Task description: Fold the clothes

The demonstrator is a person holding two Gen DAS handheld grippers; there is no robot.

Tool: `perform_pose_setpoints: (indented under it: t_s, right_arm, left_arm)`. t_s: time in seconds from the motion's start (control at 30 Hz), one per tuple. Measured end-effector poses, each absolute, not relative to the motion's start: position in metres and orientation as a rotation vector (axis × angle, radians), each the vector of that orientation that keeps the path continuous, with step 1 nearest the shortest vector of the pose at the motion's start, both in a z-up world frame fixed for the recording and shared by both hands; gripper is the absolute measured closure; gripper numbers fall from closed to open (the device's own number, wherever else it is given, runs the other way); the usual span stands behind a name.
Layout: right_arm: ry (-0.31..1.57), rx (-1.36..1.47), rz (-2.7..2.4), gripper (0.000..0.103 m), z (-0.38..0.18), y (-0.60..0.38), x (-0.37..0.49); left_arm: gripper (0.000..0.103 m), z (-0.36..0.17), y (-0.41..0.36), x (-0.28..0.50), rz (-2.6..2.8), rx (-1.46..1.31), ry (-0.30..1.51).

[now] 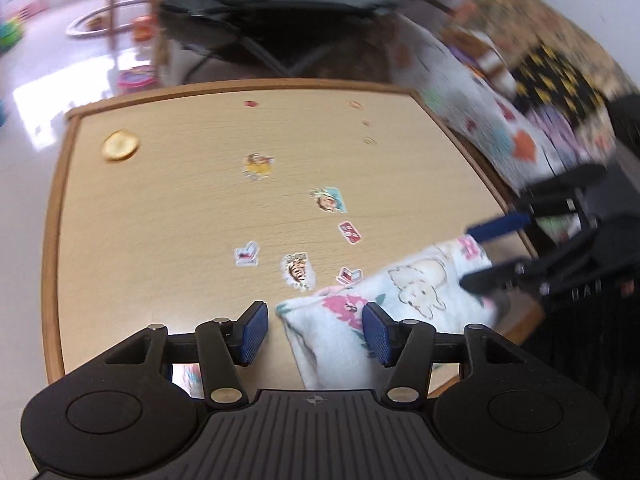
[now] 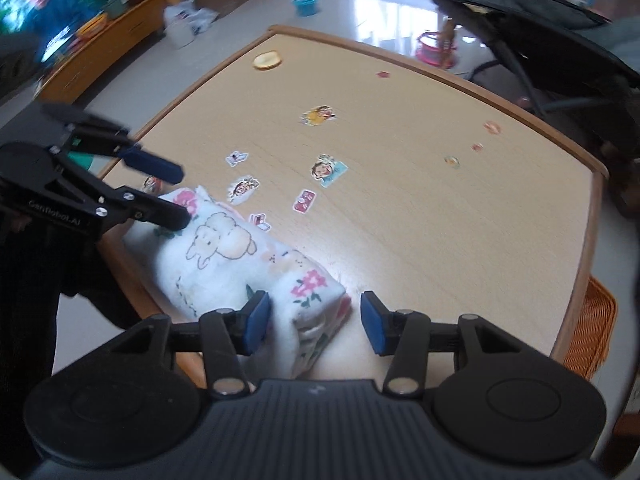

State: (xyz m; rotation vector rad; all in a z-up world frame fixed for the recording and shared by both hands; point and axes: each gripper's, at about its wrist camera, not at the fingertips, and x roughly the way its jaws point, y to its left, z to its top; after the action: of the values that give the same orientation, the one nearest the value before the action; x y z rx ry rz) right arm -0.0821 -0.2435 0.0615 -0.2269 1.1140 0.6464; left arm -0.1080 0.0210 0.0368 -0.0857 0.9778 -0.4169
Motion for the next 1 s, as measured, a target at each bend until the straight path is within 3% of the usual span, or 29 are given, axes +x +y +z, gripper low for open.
perform_pose_setpoints:
  t_s: [0.57,1.0]
  right_arm:
    - [1.032,-0.193,0.515,0.044,0.044,-0.243,-0.1]
    - [0.983,-0.205,0.484,0.044,0.052,-0.245,-0.106]
  left_arm:
    - [0.046,0.092,0.0,-0.145,-0.211,-0.108,0.881]
    - [0.044,0.055,-0.006,-0.135,-0.144,-0.157,0.942]
